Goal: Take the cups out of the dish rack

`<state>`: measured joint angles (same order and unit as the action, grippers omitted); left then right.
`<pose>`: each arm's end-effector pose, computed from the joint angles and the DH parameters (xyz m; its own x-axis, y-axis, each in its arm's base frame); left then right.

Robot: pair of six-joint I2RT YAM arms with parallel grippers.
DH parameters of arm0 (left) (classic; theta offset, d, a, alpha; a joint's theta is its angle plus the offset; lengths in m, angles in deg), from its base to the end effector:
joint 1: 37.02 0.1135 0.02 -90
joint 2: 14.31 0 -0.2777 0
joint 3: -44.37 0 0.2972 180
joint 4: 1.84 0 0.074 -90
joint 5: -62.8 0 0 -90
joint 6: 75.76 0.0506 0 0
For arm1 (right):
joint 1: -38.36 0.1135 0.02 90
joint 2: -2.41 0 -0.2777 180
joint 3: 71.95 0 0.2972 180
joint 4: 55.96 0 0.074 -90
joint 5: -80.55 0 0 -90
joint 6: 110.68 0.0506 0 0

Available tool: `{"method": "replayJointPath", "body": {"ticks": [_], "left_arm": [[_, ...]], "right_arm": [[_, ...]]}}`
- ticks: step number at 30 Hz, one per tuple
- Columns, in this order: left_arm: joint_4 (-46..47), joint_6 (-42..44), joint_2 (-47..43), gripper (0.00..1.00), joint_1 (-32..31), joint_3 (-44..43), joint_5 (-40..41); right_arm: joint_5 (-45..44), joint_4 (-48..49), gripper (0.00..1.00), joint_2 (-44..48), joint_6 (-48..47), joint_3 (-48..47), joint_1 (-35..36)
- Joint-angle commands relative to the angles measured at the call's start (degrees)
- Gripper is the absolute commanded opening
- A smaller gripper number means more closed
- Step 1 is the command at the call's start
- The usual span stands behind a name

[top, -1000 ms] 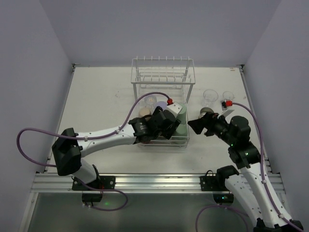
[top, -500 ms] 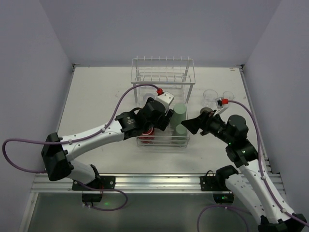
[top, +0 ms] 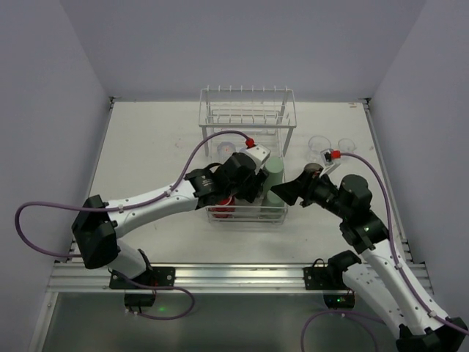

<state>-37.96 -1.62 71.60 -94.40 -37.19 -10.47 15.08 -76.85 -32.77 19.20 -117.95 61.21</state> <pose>0.2223 -0.3204 0.2885 -0.5247 0.3344 -0.7828 0.5667 0.8234 -0.0282 0.1790 0.0982 0.3083 -0.5917 0.3837 -0.7090 -0.4569 0.5651 0.6870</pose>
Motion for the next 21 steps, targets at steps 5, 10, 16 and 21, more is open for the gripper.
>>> {"method": "replayJointPath", "body": {"ticks": [5,10,16,21], "left_arm": [[0.47,1.18,4.53,0.24,1.22,-2.42,0.67],[1.44,1.18,3.83,0.57,1.4,-2.86,2.34],[1.18,1.18,1.29,0.81,1.4,-4.18,3.31],[-1.19,0.39,-1.97,1.0,1.4,-4.1,0.76]], "right_arm": [[-1.95,0.36,0.81,0.9,-0.59,0.07,0.35],[-1.77,0.71,0.81,0.81,-0.68,0.51,0.35],[-2.12,0.62,0.81,0.46,-1.38,0.77,0.35],[-2.12,0.71,0.82,0.37,-1.56,0.86,0.26]]}}
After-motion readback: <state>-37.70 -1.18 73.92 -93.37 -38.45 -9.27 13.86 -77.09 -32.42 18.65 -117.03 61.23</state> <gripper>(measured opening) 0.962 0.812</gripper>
